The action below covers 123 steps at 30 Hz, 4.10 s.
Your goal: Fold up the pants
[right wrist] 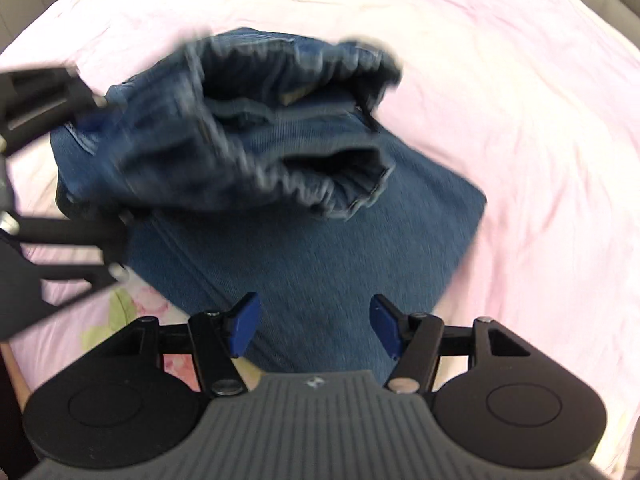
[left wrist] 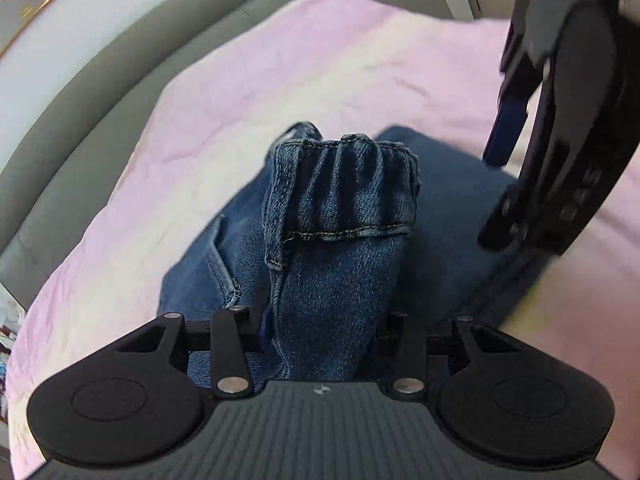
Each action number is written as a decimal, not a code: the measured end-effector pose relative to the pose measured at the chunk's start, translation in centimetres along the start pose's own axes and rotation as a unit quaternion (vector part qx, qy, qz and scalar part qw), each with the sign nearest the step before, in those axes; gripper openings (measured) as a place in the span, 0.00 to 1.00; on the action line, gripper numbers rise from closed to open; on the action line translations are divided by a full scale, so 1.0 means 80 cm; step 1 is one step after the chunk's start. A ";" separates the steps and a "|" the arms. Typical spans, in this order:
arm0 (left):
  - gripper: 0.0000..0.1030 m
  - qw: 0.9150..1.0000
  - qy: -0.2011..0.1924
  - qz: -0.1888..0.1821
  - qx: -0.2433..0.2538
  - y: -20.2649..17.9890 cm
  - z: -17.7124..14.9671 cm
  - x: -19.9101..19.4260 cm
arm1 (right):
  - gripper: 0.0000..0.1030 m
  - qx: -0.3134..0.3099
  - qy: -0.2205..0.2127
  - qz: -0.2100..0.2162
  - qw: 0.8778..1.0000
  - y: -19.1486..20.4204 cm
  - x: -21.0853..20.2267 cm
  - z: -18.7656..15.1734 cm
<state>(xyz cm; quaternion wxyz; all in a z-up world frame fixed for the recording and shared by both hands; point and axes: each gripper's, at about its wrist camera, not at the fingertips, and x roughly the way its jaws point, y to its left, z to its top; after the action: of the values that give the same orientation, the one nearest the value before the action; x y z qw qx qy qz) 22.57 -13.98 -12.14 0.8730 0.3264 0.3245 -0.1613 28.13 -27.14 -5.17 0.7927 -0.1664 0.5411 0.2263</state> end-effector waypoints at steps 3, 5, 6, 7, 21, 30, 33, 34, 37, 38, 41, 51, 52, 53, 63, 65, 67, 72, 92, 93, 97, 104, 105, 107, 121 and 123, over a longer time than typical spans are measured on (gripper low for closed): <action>0.48 1.000 0.009 -0.013 -0.006 -0.006 0.001 0.008 | 0.56 0.012 0.003 0.005 1.000 -0.011 0.001 -0.016; 0.52 0.999 0.004 -0.036 -0.024 0.014 -0.002 0.012 | 0.56 0.025 0.001 0.012 1.000 -0.018 -0.004 -0.016; 0.55 0.998 0.001 -0.051 -0.036 0.023 -0.004 0.013 | 0.56 0.033 -0.002 0.017 0.999 -0.021 -0.006 -0.021; 0.59 0.996 -0.004 -0.068 -0.050 0.034 -0.007 0.012 | 0.56 0.040 -0.004 0.022 0.999 -0.024 -0.009 -0.024; 0.71 0.953 -0.022 -0.219 -0.207 0.156 -0.043 -0.025 | 0.57 0.116 -0.076 0.069 0.988 -0.034 -0.079 0.018; 0.72 0.979 0.044 -0.147 -0.131 0.192 -0.081 -0.035 | 0.57 0.268 -0.080 0.123 0.952 -0.054 -0.026 0.073; 0.77 0.984 0.064 -0.141 -0.092 0.191 -0.107 -0.034 | 0.54 0.312 -0.066 0.147 0.936 -0.060 0.009 0.077; 0.77 0.985 0.072 -0.134 -0.080 0.190 -0.115 -0.030 | 0.52 0.326 -0.060 0.155 0.931 -0.061 0.018 0.076; 0.77 0.987 0.097 -0.114 -0.053 0.185 -0.134 -0.018 | 0.13 0.340 -0.058 0.157 0.925 -0.055 0.031 0.076; 0.77 0.988 0.100 -0.105 -0.052 0.185 -0.137 -0.014 | 0.13 0.342 -0.066 0.164 0.923 -0.053 0.028 0.078; 0.75 0.987 0.103 -0.095 -0.078 0.187 -0.141 0.001 | 0.08 0.313 -0.097 0.171 0.929 -0.040 -0.009 0.086; 0.26 0.962 0.119 -0.125 -0.210 0.214 -0.160 0.013 | 0.05 0.299 -0.119 0.194 0.927 0.003 -0.069 0.030; 0.26 0.961 0.123 -0.125 -0.214 0.215 -0.162 0.014 | 0.04 0.308 -0.110 0.194 0.925 0.003 -0.059 0.016; 0.25 0.960 0.127 -0.122 -0.216 0.215 -0.164 0.014 | 0.04 0.319 -0.105 0.195 0.921 0.004 -0.051 0.003; 0.25 0.963 0.150 -0.120 -0.191 0.205 -0.157 0.004 | 0.02 0.337 -0.065 0.184 0.921 0.045 0.046 -0.054; 0.28 0.966 0.149 -0.124 -0.171 0.206 -0.149 -0.014 | 0.03 0.368 -0.064 0.198 0.906 0.033 0.060 -0.060; 0.28 0.969 0.141 -0.129 -0.158 0.209 -0.146 -0.037 | 0.03 0.373 -0.071 0.210 0.901 0.026 0.059 -0.061; 0.42 0.970 0.107 -0.145 -0.163 0.212 -0.132 -0.075 | 0.29 0.342 -0.099 0.187 0.915 0.028 0.034 -0.050; 0.30 0.913 0.233 -0.113 -0.317 0.219 -0.163 0.012 | 0.67 0.474 -0.152 0.252 0.830 -0.036 0.054 -0.058; 0.30 0.914 0.233 -0.113 -0.312 0.217 -0.162 0.015 | 0.67 0.478 -0.154 0.256 0.826 -0.038 0.059 -0.056; 0.30 0.911 0.233 -0.124 -0.316 0.216 -0.168 0.018 | 0.65 0.497 -0.155 0.274 0.808 -0.043 0.076 -0.046; 0.30 0.915 0.229 -0.117 -0.311 0.216 -0.170 0.017 | 0.29 0.448 -0.170 0.245 0.843 -0.027 0.028 -0.011; 0.30 0.914 0.228 -0.116 -0.315 0.214 -0.170 0.016 | 0.27 0.438 -0.174 0.246 0.847 -0.025 0.016 -0.001; 0.30 0.913 0.225 -0.117 -0.320 0.215 -0.168 0.011 | 0.26 0.402 -0.184 0.241 0.864 -0.019 -0.013 0.027; 0.21 0.903 0.117 -0.180 -0.371 0.248 -0.114 -0.047 | 0.25 0.325 -0.208 0.165 0.908 -0.075 -0.127 0.140; 0.21 0.907 0.120 -0.178 -0.361 0.238 -0.109 -0.035 | 0.24 0.360 -0.187 0.164 0.899 -0.098 -0.106 0.114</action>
<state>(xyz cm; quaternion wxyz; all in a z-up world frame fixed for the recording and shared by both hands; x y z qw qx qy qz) 25.88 6.10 -6.41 0.8422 -0.0577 0.5159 -0.1454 36.86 -30.64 6.17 0.8368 0.2669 0.4468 0.1701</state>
